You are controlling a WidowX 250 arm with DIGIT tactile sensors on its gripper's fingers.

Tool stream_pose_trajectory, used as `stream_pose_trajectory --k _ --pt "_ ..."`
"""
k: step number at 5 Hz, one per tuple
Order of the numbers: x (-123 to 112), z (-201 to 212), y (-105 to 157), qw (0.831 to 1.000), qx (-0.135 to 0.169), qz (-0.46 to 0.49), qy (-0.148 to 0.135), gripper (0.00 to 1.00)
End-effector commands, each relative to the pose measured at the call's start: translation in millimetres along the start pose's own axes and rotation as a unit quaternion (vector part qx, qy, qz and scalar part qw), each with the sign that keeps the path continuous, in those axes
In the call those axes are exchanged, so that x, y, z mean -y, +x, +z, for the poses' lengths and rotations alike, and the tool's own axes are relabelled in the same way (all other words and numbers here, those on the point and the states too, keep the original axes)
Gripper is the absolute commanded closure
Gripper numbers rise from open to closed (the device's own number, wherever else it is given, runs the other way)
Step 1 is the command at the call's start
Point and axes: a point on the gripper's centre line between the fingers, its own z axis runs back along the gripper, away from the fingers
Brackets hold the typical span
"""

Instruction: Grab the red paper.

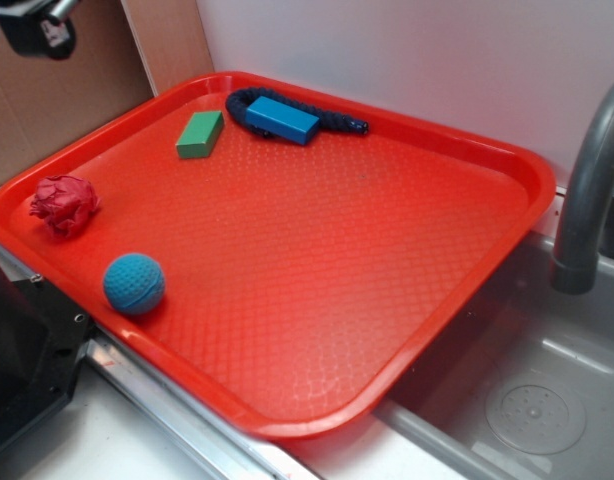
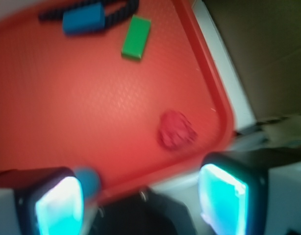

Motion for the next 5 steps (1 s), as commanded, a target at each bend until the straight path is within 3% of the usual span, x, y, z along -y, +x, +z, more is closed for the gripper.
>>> stream_pose_trajectory --k 1,2,3,4,5 --pt "-38 -58 22 0.998 0.019 0.046 0.024 0.00" --pt "-38 -84 21 0.999 0.010 0.040 0.017 0.00" --pt "-29 -107 6 1.000 -0.024 0.015 0.010 0.00" --pt "-22 -136 -3 0.998 -0.056 -0.013 0.018 0.00" --pt "-22 -150 -8 0.997 -0.057 -0.035 0.040 0.00"
